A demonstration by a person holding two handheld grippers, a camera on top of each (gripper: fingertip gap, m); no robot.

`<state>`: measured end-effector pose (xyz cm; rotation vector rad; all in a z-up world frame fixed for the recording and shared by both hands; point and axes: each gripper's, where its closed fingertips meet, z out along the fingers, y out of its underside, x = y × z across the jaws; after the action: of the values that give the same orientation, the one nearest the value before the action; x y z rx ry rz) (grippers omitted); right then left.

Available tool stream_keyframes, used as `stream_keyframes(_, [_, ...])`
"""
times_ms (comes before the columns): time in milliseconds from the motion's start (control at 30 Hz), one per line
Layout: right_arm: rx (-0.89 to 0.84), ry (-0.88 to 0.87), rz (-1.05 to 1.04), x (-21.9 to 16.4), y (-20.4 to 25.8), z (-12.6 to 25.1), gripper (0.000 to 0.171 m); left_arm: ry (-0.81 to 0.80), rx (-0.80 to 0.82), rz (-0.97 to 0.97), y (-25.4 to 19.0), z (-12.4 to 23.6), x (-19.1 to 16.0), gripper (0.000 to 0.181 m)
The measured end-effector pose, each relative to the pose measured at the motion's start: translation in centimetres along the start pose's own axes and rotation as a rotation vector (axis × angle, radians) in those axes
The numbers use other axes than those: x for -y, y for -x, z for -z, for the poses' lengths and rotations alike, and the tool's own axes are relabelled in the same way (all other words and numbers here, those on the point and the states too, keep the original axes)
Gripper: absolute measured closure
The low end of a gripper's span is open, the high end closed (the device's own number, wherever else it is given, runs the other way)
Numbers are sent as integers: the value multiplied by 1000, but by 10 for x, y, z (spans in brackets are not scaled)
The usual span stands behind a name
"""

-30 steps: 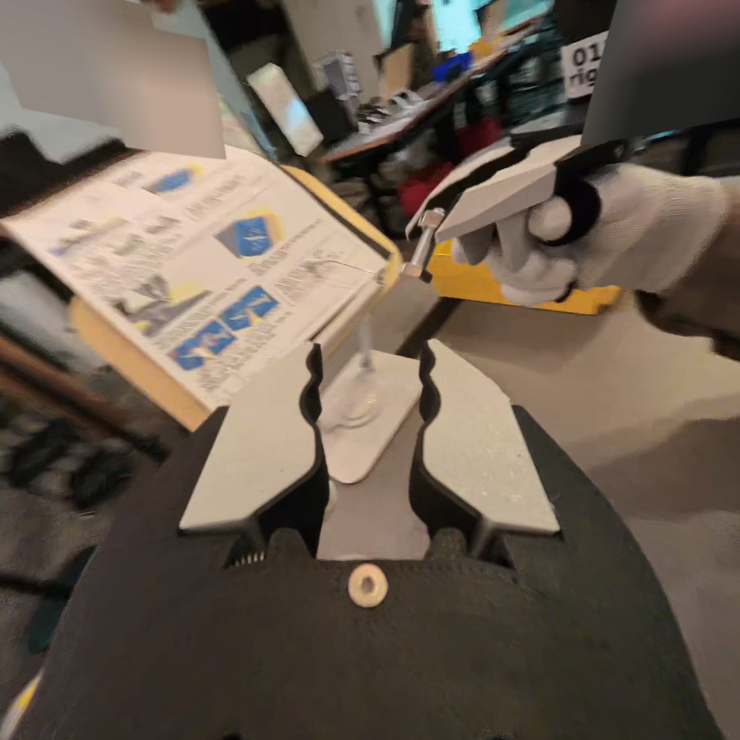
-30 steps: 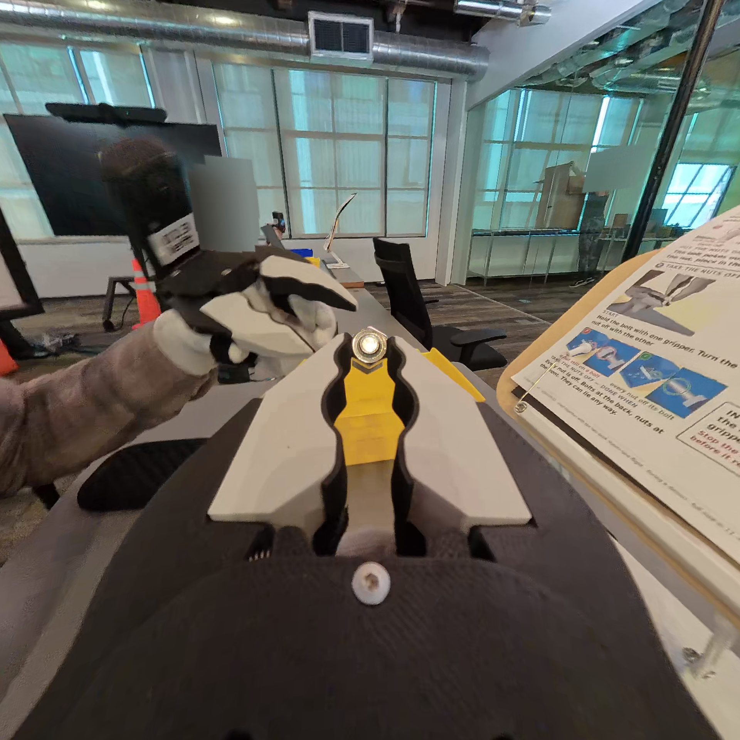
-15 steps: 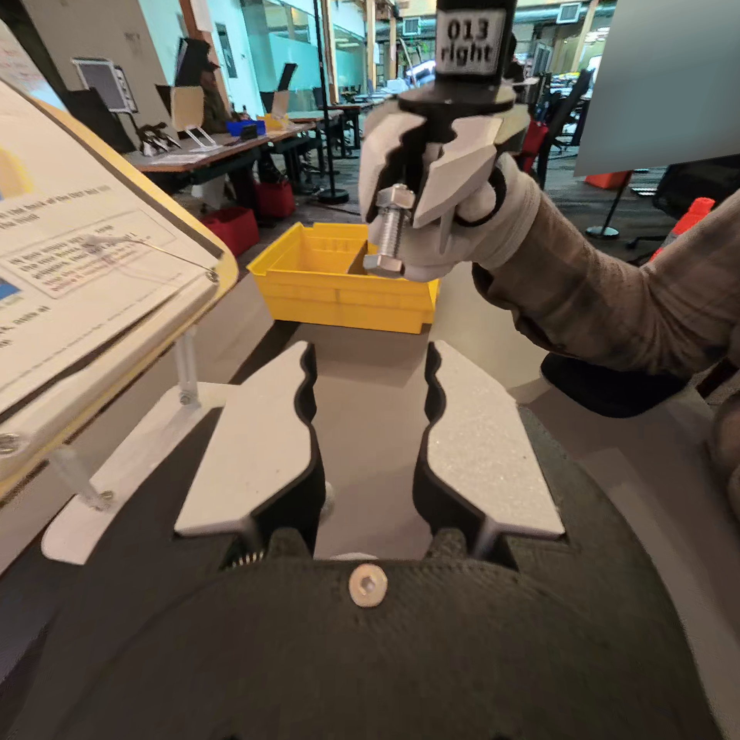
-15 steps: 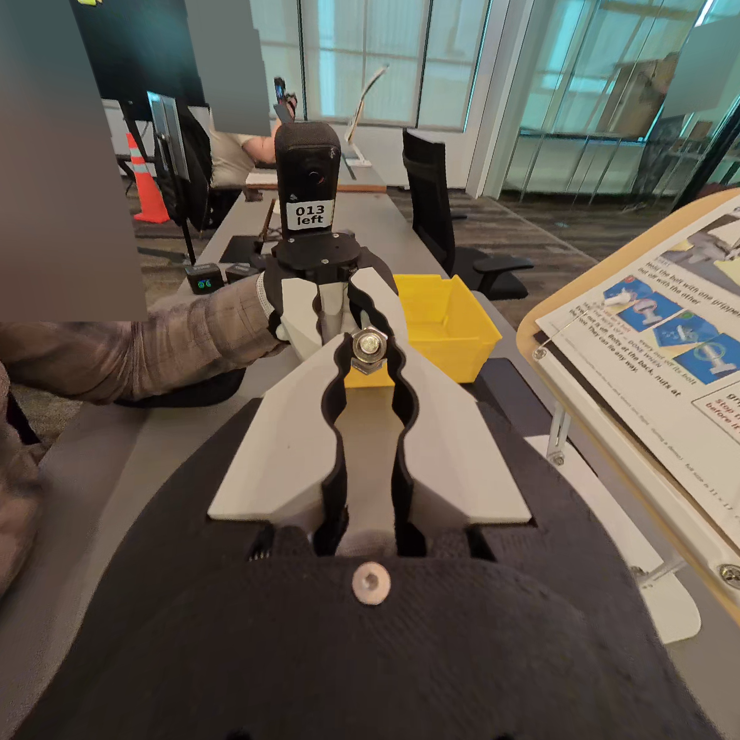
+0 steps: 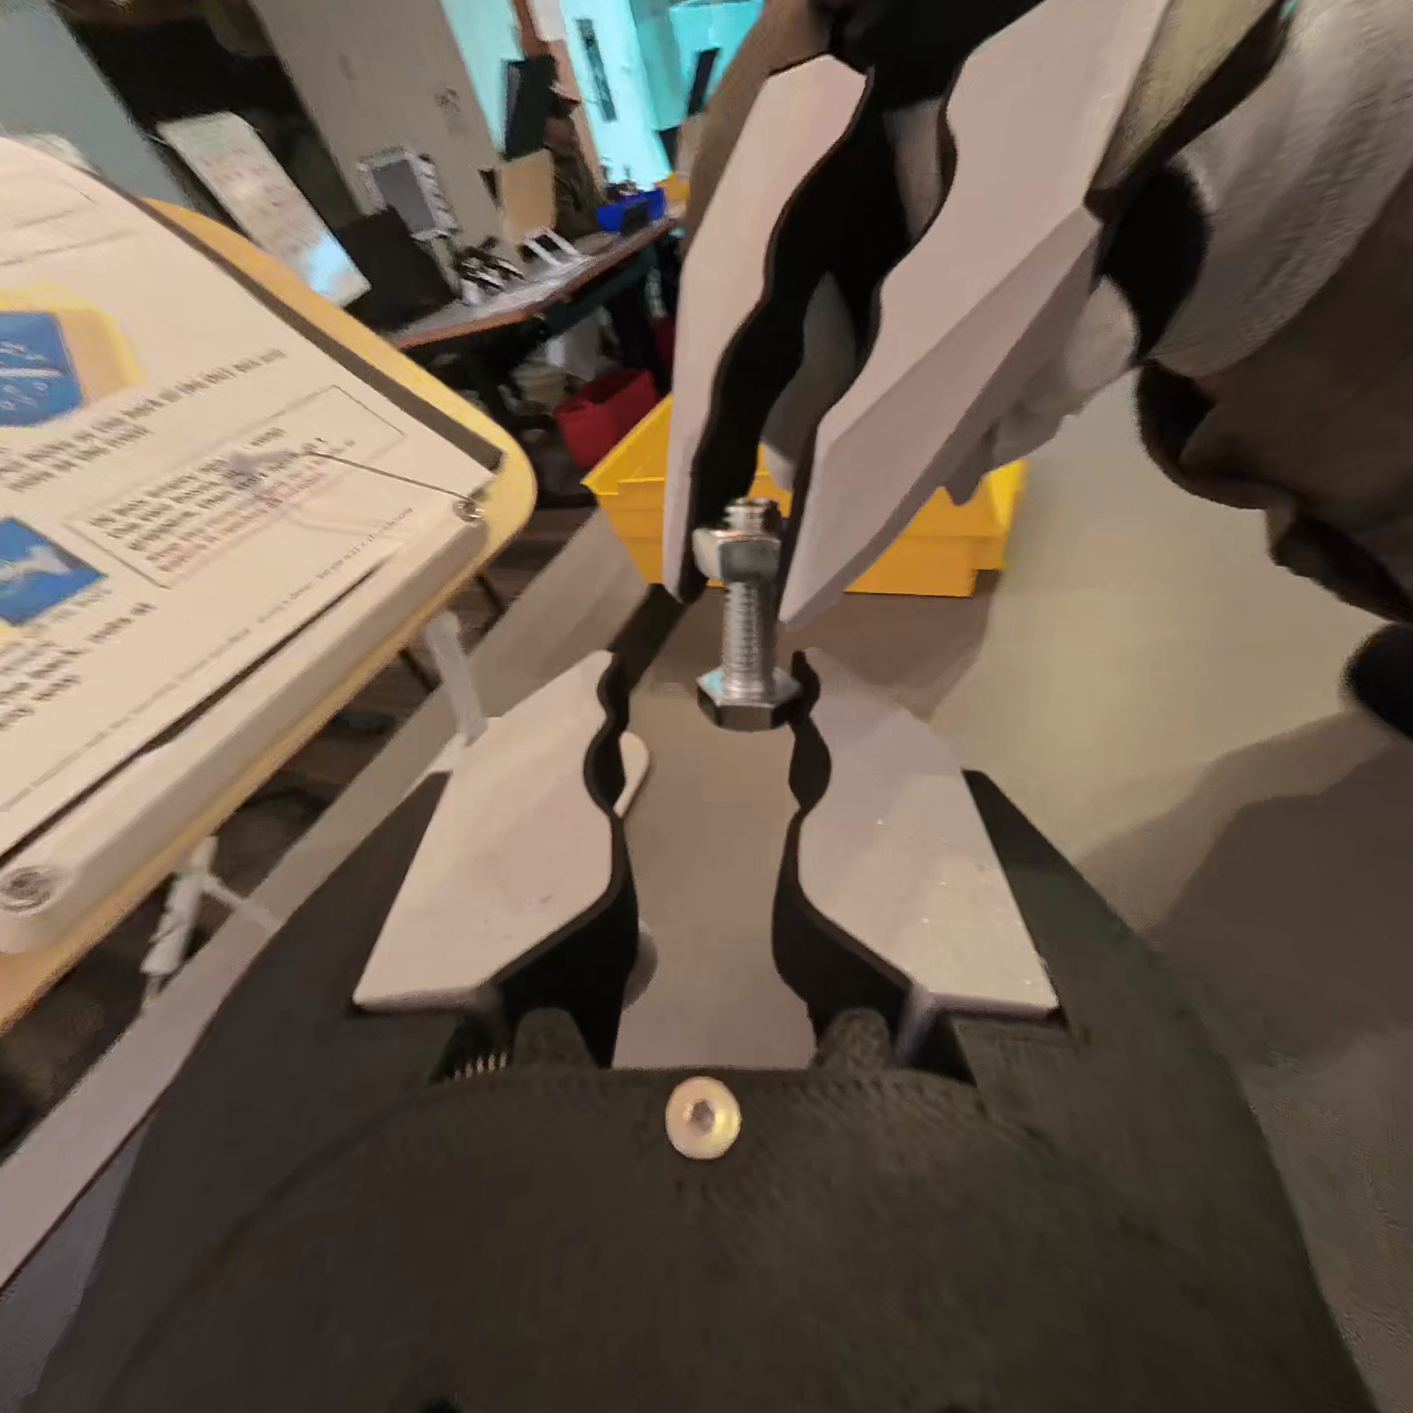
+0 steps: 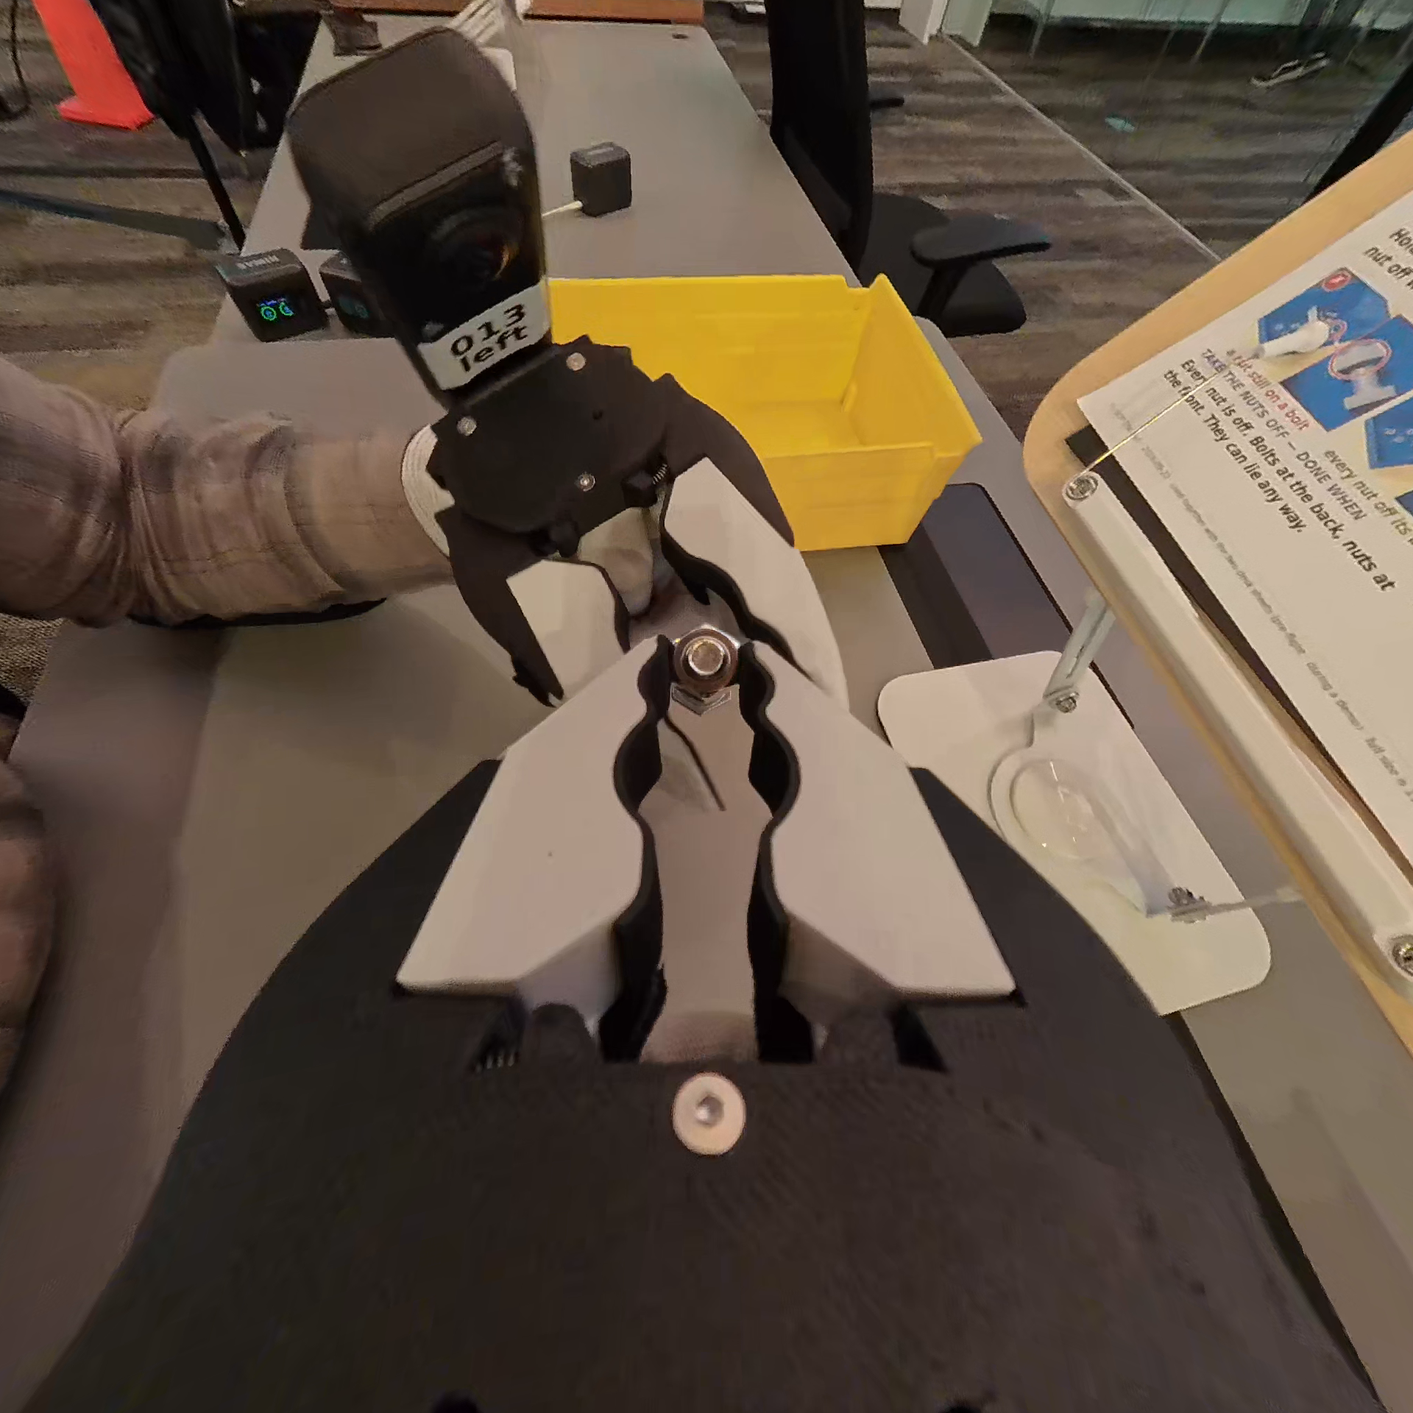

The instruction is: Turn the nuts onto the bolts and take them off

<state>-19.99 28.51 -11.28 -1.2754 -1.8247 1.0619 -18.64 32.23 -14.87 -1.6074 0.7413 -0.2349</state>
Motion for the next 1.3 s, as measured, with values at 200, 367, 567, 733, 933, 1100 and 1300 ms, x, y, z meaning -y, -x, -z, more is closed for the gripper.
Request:
stream_keyframes(200, [-14, 6, -15, 1, -1, -4, 156, 62, 139, -121, 4, -14, -11, 142])
stream_keyframes(367, [-22, 34, -19, -3, 0, -13, 156, 46, 225, -134, 9, -18, -11, 167])
stream_keyframes(567, [-48, 45, -2, -3, -2, -13, 156, 34, 227, -103, 9, -19, -10, 162])
stream_keyframes(733, [-62, 47, 14, -1, -1, -13, 156, 20, 231, -95, 10, -18, -8, 169])
stream_keyframes(933, [-109, 31, 58, 4, -4, -13, 145, -18, 256, -68, 15, -15, -4, 170])
stream_keyframes(1100, [-136, -116, 106, 23, -12, -1, 110, -80, 254, -1, 20, -8, 5, 170])
stream_keyframes(1300, [-104, -231, 50, 29, -20, -5, 105, -97, 255, -1, 21, -4, 11, 170])
